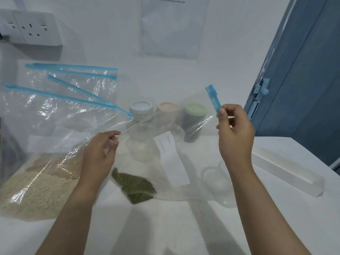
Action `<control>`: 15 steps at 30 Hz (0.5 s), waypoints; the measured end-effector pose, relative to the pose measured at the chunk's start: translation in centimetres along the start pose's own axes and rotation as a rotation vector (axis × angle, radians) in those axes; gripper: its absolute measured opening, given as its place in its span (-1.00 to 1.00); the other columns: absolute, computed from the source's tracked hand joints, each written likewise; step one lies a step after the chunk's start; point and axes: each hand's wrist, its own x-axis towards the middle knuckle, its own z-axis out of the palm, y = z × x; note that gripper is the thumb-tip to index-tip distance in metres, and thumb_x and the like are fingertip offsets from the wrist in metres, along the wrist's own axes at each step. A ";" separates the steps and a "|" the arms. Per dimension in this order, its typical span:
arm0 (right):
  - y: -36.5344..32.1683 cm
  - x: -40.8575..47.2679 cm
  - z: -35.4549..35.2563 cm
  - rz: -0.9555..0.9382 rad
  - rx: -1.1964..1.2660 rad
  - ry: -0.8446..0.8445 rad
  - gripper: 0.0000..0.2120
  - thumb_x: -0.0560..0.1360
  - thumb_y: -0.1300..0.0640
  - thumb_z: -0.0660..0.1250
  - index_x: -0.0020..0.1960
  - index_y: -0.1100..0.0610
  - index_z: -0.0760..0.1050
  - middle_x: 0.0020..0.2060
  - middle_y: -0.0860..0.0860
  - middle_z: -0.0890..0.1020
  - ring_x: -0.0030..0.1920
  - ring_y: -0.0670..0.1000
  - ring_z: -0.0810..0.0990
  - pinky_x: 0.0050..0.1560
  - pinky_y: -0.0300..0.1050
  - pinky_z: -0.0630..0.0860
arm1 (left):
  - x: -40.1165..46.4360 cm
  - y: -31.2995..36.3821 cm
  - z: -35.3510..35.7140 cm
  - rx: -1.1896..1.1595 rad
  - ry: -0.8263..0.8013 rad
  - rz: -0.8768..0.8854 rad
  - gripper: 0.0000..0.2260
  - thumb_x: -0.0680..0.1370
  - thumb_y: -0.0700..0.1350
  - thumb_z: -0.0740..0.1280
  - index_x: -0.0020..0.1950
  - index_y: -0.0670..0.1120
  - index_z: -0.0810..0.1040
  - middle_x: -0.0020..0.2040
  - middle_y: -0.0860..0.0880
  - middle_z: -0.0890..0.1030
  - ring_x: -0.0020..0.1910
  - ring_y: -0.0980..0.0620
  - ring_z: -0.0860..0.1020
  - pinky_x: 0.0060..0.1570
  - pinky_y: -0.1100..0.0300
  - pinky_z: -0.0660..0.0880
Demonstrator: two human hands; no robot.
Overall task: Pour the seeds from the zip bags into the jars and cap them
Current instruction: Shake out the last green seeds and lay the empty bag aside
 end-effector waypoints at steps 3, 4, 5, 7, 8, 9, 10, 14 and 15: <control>0.4 -0.7 -0.8 0.023 0.008 0.057 -0.80 0.65 0.09 0.25 -0.09 -0.18 0.44 -0.14 -0.17 0.61 -0.16 0.07 0.56 -0.12 -0.04 0.52 | 0.2 0.8 0.1 -0.122 0.080 -0.069 -0.66 0.55 -0.27 0.40 -0.04 0.22 0.52 -0.05 0.15 0.63 -0.12 0.40 0.54 -0.08 0.55 0.39; 0.5 -0.8 -1.1 0.028 0.005 0.068 -0.81 0.65 0.09 0.24 -0.09 -0.18 0.44 -0.15 -0.17 0.63 -0.16 0.06 0.56 -0.11 0.01 0.53 | 0.6 1.0 -0.1 -0.141 0.085 -0.061 -0.68 0.55 -0.27 0.40 -0.06 0.21 0.53 -0.04 0.09 0.64 -0.15 0.39 0.54 -0.12 0.53 0.40; 0.6 -1.0 -1.4 0.032 0.004 0.075 -0.81 0.65 0.09 0.23 -0.08 -0.17 0.43 -0.15 -0.18 0.64 -0.16 0.05 0.56 -0.11 0.04 0.54 | 1.1 1.3 -0.4 -0.142 0.082 -0.038 -0.68 0.55 -0.27 0.40 -0.07 0.20 0.54 -0.02 0.07 0.61 -0.15 0.38 0.53 -0.12 0.53 0.39; 0.9 -1.4 -1.9 0.049 0.015 0.077 -0.85 0.66 0.09 0.22 -0.05 -0.12 0.44 -0.15 -0.18 0.65 -0.17 0.05 0.56 -0.12 0.07 0.54 | 2.3 2.0 -0.8 -0.137 0.065 0.002 -0.69 0.57 -0.28 0.37 -0.07 0.19 0.55 0.00 0.13 0.51 -0.11 0.40 0.51 -0.08 0.54 0.35; 1.1 -1.6 -2.0 0.058 0.018 0.073 -0.86 0.67 0.09 0.21 -0.04 -0.09 0.44 -0.15 -0.18 0.65 -0.17 0.04 0.56 -0.12 0.07 0.55 | 2.7 2.3 -0.8 -0.156 0.055 0.010 -0.68 0.58 -0.30 0.35 -0.06 0.17 0.56 0.00 0.13 0.48 -0.08 0.41 0.50 -0.07 0.55 0.35; 1.3 -1.8 -2.2 0.066 0.021 0.068 -0.88 0.67 0.09 0.20 -0.03 -0.06 0.45 -0.15 -0.18 0.65 -0.18 0.03 0.56 -0.11 0.05 0.56 | 2.9 2.6 -0.7 -0.188 0.046 0.011 -0.69 0.58 -0.32 0.33 -0.06 0.13 0.57 0.01 0.13 0.47 -0.05 0.42 0.50 -0.05 0.56 0.35; 1.4 -2.0 -2.2 0.074 0.026 0.062 -0.88 0.67 0.10 0.20 -0.02 -0.04 0.45 -0.14 -0.17 0.66 -0.18 0.02 0.56 -0.10 0.04 0.56 | 2.8 2.9 -0.5 -0.227 0.041 0.002 -0.70 0.59 -0.34 0.30 -0.05 0.09 0.57 0.02 0.13 0.46 -0.03 0.44 0.50 -0.04 0.56 0.36; 1.7 -2.4 -2.2 0.103 0.065 0.049 -0.87 0.67 0.12 0.19 -0.02 -0.03 0.46 -0.14 -0.14 0.66 -0.16 -0.04 0.55 -0.08 -0.08 0.54 | 1.6 1.4 0.8 -0.330 0.043 -0.099 -0.75 0.61 -0.19 0.34 0.07 0.21 0.57 0.11 0.17 0.48 0.10 0.32 0.50 0.06 0.28 0.46; 1.8 -2.5 -2.2 0.108 0.073 0.044 -0.87 0.68 0.13 0.19 -0.02 -0.03 0.46 -0.14 -0.14 0.66 -0.16 -0.04 0.55 -0.07 -0.09 0.53 | 1.2 0.6 1.2 -0.367 0.041 -0.157 -0.72 0.60 -0.14 0.36 0.16 0.26 0.54 0.16 0.18 0.50 0.17 0.19 0.52 0.08 0.10 0.49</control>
